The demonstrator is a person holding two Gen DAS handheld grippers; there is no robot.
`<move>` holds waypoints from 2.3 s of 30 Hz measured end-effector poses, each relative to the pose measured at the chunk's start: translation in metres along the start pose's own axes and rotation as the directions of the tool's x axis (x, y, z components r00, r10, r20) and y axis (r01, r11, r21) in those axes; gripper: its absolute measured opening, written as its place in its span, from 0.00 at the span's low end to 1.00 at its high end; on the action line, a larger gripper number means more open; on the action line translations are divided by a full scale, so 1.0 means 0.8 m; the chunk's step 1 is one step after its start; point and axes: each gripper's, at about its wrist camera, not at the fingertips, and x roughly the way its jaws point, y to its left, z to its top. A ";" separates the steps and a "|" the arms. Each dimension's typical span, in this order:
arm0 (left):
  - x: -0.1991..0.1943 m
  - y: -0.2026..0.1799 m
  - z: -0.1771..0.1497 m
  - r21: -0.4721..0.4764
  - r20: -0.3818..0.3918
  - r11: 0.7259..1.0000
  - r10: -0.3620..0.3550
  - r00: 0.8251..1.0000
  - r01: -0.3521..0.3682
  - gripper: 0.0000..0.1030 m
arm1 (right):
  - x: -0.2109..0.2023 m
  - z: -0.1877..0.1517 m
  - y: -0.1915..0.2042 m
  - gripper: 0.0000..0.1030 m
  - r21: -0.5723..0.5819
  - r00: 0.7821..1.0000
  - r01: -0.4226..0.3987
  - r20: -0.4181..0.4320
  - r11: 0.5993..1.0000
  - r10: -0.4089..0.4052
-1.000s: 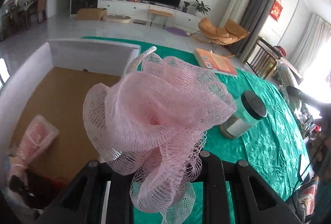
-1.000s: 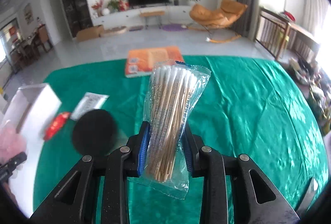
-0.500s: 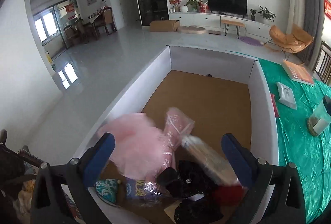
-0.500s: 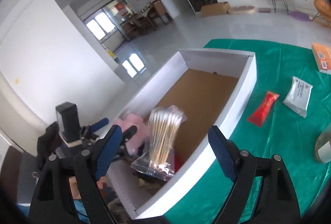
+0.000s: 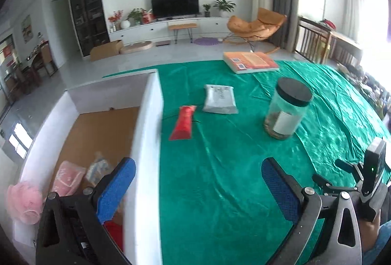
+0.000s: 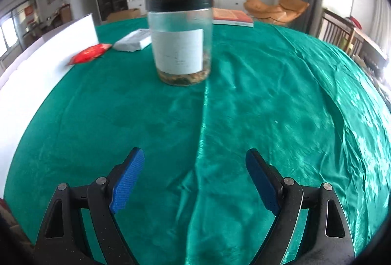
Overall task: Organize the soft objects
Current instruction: 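Move both open tools back over the table toward the remaining packets, then grasp the red packet with the left tool while the right tool grasps the white wipes pack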
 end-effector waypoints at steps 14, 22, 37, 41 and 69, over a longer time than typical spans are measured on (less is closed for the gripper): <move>0.077 -0.074 -0.066 0.090 -0.214 0.996 -0.006 0.977 0.026 0.99 | 0.015 -0.005 -0.011 0.86 0.051 0.998 0.026 -0.060 0.998 -0.023; 0.094 -0.067 -0.036 0.077 -0.270 0.993 -0.064 0.961 0.088 0.99 | 0.015 -0.007 -0.006 0.88 0.040 0.997 0.032 -0.067 0.999 -0.029; 0.316 -0.024 0.186 -0.012 -0.382 0.999 0.030 0.924 -0.037 0.99 | 0.015 -0.007 -0.006 0.88 0.040 0.997 0.032 -0.067 0.999 -0.029; 0.375 -0.041 0.178 -0.006 -0.420 0.997 0.071 0.905 -0.081 0.99 | 0.015 -0.007 -0.006 0.88 0.040 0.997 0.031 -0.067 0.999 -0.028; 0.156 -0.332 0.206 0.295 -0.297 0.872 -0.304 0.905 0.390 0.67 | 0.016 -0.008 -0.004 0.90 0.035 0.997 0.023 -0.069 0.999 -0.020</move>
